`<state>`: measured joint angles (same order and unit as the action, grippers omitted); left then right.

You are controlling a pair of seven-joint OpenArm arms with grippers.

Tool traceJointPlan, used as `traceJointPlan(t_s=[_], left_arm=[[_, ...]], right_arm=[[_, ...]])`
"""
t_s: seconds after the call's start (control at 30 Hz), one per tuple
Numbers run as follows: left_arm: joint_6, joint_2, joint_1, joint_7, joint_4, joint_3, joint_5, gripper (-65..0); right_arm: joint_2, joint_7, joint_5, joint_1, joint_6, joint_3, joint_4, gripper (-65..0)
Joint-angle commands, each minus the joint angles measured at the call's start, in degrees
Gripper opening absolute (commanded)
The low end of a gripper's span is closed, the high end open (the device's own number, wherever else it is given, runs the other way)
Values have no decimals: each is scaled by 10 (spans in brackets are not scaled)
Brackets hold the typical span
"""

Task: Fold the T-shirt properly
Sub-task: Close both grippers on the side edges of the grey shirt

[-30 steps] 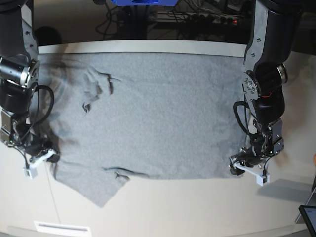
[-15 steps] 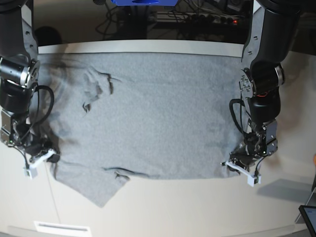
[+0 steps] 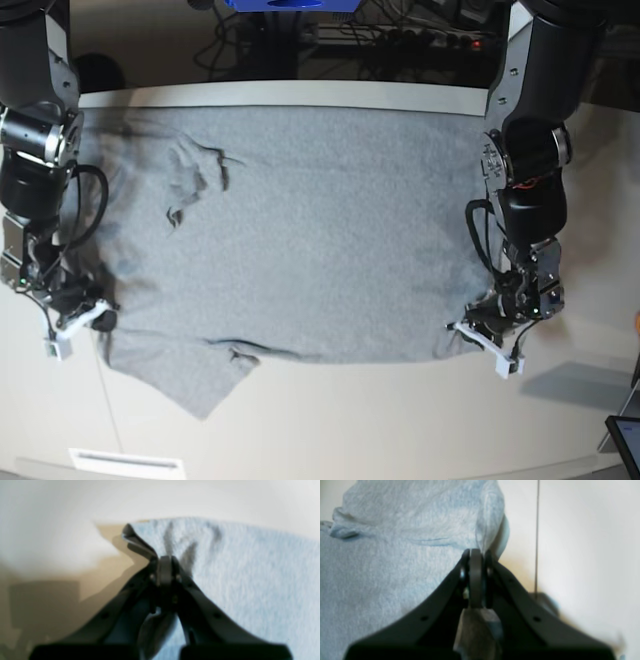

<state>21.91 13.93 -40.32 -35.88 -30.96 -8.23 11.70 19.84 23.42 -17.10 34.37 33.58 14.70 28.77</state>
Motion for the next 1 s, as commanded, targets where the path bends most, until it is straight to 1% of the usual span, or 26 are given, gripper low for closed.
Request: traceJointPlan(t_s=[0.0, 0.17, 0.37, 0.43, 0.5, 0.53, 0.7, 0.8, 0.93, 0.97], left_arm=[[2, 5, -5, -7, -31, 0, -1, -650], [2, 4, 33, -64, -135, 0, -1, -650], [2, 7, 69, -93, -221, -5, -1, -650], [2, 8, 74, -107, -237, -5, -1, -650], [2, 8, 77, -112, -249, -5, -1, -650], [2, 8, 77, -113, -255, -4, -1, -650], [2, 8, 92, -113, -269, -5, -1, -650], [2, 8, 92, -113, -272, -5, -1, -650], [2, 21, 93, -113, -273, -1, 3, -650], [2, 22, 93, -113, -273, -1, 3, -650]], right_arm=[[10, -15, -7, 18, 4, -1, 12, -650], [10, -15, -7, 18, 5, -1, 12, -650], [10, -16, -7, 18, 7, -1, 13, -650], [10, -16, -7, 17, 33, -1, 13, -650], [10, -16, -7, 17, 54, -1, 13, -650], [10, -16, -7, 17, 56, -1, 13, -650], [21, -17, -7, 12, 57, 4, 13, -650], [22, -28, -8, 3, 55, 5, 35, -650], [23, -30, -8, -18, 52, 4, 78, -650], [23, -30, -8, -21, 46, 4, 81, -650]])
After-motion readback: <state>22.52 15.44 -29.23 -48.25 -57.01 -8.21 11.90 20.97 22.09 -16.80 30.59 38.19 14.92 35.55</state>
